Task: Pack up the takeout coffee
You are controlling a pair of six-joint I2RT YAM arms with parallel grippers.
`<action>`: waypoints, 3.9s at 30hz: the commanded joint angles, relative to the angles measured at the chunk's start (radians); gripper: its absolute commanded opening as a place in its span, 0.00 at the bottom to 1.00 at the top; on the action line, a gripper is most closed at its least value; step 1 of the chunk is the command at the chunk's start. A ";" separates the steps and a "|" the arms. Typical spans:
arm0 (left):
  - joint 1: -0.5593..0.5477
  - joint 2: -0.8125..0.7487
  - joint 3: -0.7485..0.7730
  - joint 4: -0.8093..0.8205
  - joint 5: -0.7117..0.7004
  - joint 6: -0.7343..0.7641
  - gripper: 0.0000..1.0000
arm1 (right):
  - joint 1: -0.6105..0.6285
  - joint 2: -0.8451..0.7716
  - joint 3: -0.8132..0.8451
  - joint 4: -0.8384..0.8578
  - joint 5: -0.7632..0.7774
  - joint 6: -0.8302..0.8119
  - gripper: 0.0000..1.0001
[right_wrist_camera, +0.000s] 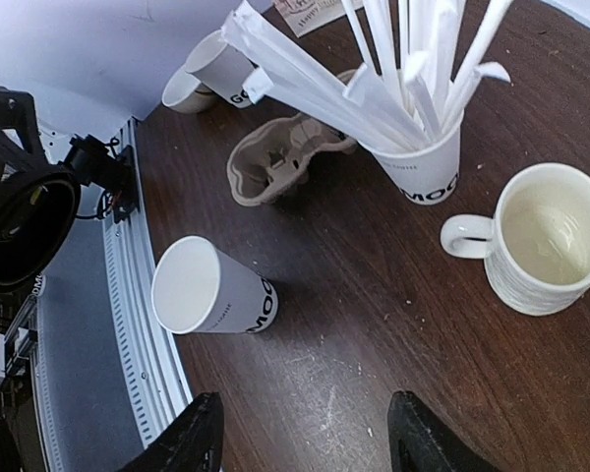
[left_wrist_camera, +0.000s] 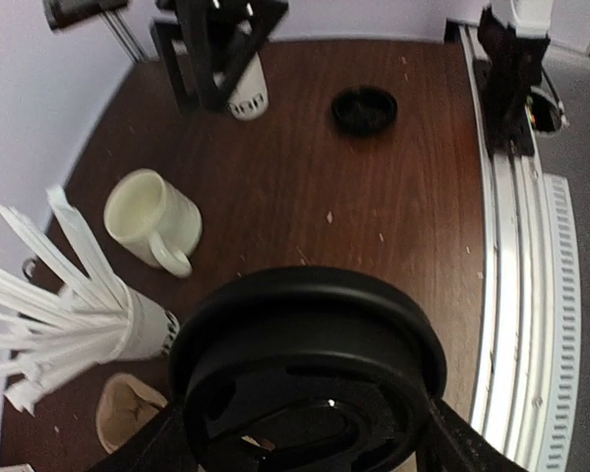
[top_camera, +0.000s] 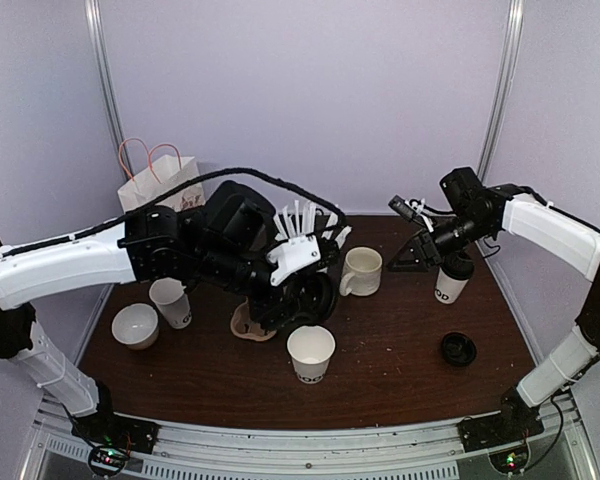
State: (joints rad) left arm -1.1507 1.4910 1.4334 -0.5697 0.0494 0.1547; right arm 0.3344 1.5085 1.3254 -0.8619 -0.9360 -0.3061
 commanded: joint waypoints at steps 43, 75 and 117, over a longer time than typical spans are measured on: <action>0.010 0.516 0.460 -0.638 -0.010 -0.049 0.68 | 0.178 0.018 -0.158 -0.003 0.065 -0.105 0.60; 0.009 0.582 0.552 -0.688 0.024 -0.026 0.70 | 0.187 0.021 -0.167 0.000 0.062 -0.113 0.60; 0.183 0.060 -0.260 0.200 0.189 -0.753 0.78 | 0.266 0.128 -0.223 0.141 -0.149 0.441 0.63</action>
State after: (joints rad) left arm -0.9569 1.5440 1.2266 -0.6212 0.0845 -0.4229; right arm 0.5831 1.5963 1.1515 -0.8284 -1.0233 -0.0170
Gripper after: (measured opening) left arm 0.777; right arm 0.623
